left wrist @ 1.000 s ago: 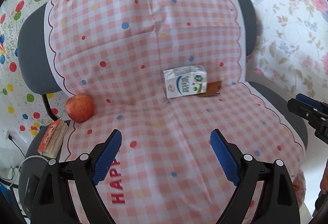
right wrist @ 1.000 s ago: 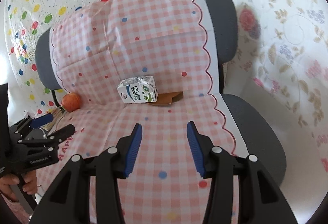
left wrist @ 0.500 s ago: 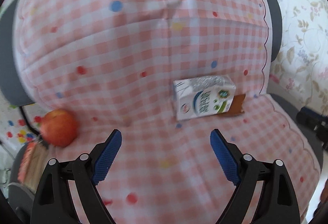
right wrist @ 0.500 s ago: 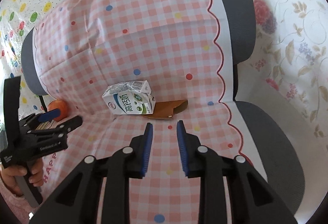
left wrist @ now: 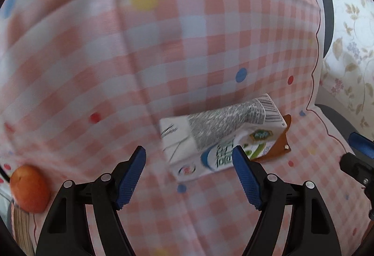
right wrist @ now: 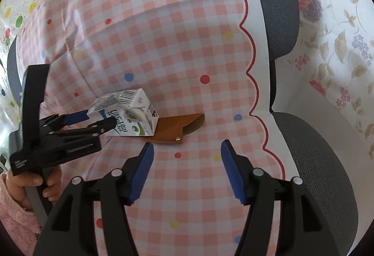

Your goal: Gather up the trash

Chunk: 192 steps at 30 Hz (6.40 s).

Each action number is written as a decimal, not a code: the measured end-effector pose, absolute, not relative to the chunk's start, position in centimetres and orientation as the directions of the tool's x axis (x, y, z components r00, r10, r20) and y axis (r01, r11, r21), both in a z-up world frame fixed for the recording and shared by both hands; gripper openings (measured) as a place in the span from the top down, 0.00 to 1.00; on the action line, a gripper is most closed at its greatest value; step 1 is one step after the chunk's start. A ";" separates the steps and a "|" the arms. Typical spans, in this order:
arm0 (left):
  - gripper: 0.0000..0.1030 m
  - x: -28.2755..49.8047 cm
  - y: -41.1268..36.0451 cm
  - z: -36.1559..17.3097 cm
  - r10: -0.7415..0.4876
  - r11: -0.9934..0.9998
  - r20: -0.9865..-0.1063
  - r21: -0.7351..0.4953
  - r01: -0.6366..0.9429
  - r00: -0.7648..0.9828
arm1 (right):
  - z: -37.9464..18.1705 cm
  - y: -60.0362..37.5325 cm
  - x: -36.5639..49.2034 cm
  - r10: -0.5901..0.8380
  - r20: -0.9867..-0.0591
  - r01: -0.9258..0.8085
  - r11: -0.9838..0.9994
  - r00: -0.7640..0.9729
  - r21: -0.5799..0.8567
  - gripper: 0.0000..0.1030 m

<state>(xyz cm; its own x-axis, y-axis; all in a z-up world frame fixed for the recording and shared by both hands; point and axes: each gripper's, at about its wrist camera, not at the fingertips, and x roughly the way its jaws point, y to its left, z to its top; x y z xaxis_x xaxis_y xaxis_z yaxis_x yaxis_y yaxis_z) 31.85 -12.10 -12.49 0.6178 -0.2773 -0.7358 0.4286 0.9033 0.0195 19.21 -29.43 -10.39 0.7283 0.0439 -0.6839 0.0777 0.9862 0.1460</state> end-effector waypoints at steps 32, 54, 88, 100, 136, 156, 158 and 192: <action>0.56 23.3 -4.6 -12.0 -0.201 0.939 -0.717 0.054 0.341 0.667 | -13.2 -27.7 24.2 0.092 -0.746 0.027 0.989 0.660 0.146 0.64; 0.50 22.7 -0.8 -10.4 -0.145 0.967 -0.691 0.053 0.250 0.708 | -14.1 -21.6 21.7 0.280 -0.791 -0.122 0.959 0.545 0.256 0.69; 0.18 25.2 -0.2 -11.0 -0.197 0.963 -0.716 -0.015 0.268 0.669 | -13.1 -21.7 21.0 0.169 -0.755 -0.132 0.985 0.633 0.111 0.48; 0.26 32.1 -1.0 -12.8 -0.343 0.933 -0.760 -0.209 0.292 0.551 | -12.4 -22.1 19.9 0.147 -0.723 -0.112 0.989 0.674 0.097 0.48; 0.60 2.9 -8.1 -6.8 -0.448 0.851 -0.574 -0.039 0.524 0.685 | -7.9 -27.9 -6.0 -0.042 -0.650 0.158 0.980 0.759 0.121 0.48; 0.60 -8.9 -26.6 -10.0 -0.705 0.529 -0.568 -0.024 0.849 0.424 | -11.0 -38.5 -22.0 -0.305 -0.685 0.507 0.855 0.662 0.109 0.48; 0.60 -9.4 -28.0 -10.7 -0.707 0.509 -0.585 -0.028 0.860 0.399 | -12.0 -39.7 -22.5 -0.301 -0.697 0.530 0.837 0.651 0.133 0.48; 0.12 -9.1 -22.5 -8.9 -0.526 0.666 -0.661 0.071 0.742 0.536 | -7.4 -38.0 -23.3 -0.375 -0.650 0.545 0.835 0.661 0.072 0.06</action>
<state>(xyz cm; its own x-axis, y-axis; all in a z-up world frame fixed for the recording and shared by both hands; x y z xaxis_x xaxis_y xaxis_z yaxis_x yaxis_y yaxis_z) -9.12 -22.48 -8.94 0.5357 -0.5259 -0.6606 0.7422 0.6664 0.0715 -23.32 -38.03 -7.43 0.6612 -0.3751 -0.6497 0.5448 0.8355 0.0720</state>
